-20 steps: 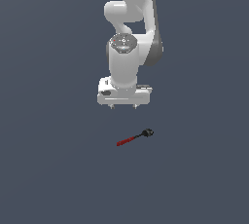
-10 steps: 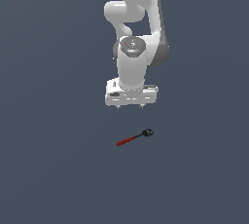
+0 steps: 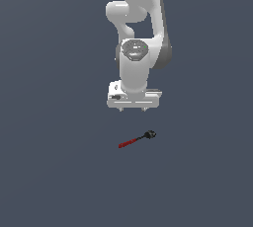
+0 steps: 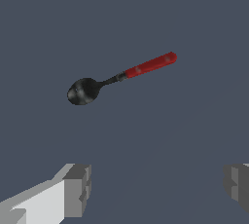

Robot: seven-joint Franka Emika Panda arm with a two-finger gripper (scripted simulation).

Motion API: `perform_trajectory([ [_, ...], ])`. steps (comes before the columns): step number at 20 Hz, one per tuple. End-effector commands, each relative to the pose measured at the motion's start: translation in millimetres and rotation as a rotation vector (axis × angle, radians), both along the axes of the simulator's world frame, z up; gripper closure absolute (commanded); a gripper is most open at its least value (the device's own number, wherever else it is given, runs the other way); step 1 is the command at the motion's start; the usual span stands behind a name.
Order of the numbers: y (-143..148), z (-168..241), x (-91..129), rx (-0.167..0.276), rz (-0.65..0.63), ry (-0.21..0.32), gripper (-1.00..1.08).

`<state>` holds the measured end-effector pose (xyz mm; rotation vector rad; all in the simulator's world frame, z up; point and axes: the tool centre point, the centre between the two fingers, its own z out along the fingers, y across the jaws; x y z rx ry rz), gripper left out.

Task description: Pick up the object and move it to a goal position.

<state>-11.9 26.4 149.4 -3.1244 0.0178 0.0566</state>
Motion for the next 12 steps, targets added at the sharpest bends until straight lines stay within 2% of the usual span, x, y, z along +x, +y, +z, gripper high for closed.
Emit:
perform_trajectory([
  [1,1,-2,3,0.000,-0.034,0.000,-0.92],
  [12,6,-20,23,-0.004,-0.281,0.000,-0.92],
])
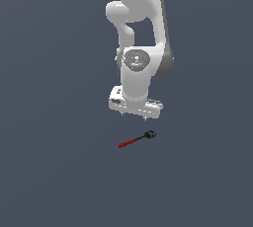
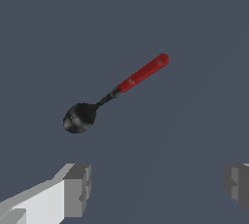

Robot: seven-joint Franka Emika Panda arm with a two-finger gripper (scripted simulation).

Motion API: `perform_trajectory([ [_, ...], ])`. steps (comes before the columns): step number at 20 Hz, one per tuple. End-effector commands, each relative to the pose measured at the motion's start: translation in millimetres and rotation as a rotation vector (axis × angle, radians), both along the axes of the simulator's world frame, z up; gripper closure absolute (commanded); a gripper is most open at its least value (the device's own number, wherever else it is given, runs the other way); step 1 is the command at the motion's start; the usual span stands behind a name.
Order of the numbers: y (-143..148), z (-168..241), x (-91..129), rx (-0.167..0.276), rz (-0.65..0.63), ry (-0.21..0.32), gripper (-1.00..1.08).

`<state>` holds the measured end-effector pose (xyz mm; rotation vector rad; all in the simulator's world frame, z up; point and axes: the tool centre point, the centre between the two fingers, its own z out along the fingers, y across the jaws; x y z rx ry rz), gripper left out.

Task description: Pick up the object and move it to a goal position.

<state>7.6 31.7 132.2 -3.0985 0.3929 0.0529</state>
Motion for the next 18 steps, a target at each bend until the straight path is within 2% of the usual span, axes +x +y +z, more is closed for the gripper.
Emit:
perform_trajectory([
  [1,2,-5,5,-0.002,-0.068,0.000,-0.92],
  [18,13,-41,38,-0.018,-0.519,-0.005,-0.92],
])
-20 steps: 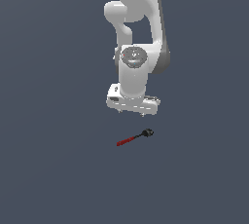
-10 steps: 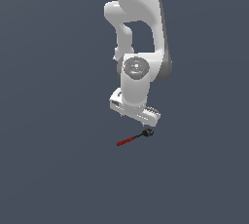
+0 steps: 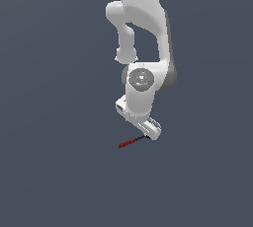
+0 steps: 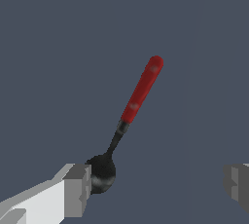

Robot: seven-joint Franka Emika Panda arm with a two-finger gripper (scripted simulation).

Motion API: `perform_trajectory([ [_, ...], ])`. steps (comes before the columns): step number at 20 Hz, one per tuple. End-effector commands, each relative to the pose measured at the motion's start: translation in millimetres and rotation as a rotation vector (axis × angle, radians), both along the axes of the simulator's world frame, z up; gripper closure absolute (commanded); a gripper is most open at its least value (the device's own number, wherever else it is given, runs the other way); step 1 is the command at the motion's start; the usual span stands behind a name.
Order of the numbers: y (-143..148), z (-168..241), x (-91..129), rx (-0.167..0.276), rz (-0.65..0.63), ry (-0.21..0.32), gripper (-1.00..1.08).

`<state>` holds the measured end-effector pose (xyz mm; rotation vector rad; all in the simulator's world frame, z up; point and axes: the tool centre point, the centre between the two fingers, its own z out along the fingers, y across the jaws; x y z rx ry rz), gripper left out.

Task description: Pick up the object and move it to a goal position.

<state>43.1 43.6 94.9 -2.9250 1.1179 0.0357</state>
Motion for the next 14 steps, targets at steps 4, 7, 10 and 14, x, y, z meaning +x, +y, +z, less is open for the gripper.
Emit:
perform_trajectory([
  [4,4,-12,10,-0.007,-0.145,-0.003,-0.92],
  [7,6,-18,15,-0.011,-0.218,-0.006,-0.92],
  [10,8,-23,19,-0.014,-0.279,-0.008,-0.92],
  [14,11,-29,23,-0.017,-0.341,-0.011,-0.92],
])
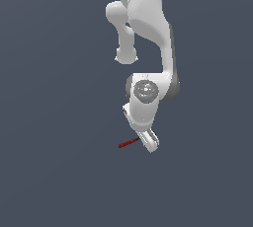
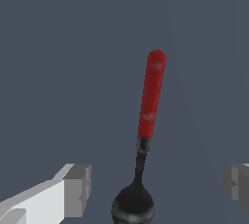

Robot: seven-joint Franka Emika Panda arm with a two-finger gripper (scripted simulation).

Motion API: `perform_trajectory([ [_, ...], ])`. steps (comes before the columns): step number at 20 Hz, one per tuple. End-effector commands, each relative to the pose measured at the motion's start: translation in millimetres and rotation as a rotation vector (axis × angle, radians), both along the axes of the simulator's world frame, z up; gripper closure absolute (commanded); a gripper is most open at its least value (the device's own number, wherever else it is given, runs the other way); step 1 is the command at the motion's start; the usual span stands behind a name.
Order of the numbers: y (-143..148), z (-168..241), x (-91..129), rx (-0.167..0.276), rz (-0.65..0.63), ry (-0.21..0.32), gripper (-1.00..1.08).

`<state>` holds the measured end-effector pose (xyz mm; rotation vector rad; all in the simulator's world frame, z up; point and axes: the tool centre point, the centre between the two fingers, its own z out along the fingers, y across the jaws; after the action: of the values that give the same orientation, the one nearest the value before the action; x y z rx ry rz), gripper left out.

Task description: Pick up the object and move it to a goal position.

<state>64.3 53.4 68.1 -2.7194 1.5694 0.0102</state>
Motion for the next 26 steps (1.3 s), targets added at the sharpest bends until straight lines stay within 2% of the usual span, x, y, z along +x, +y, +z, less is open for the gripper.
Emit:
perform_trajectory([
  [1,1,-3,2,-0.002,-0.037,-0.002,-0.92],
  [14,3,-11,5,-0.005,-0.085,-0.004,-0.92],
  [26,3,-57,5,-0.005,-0.089,-0.004,-0.92],
])
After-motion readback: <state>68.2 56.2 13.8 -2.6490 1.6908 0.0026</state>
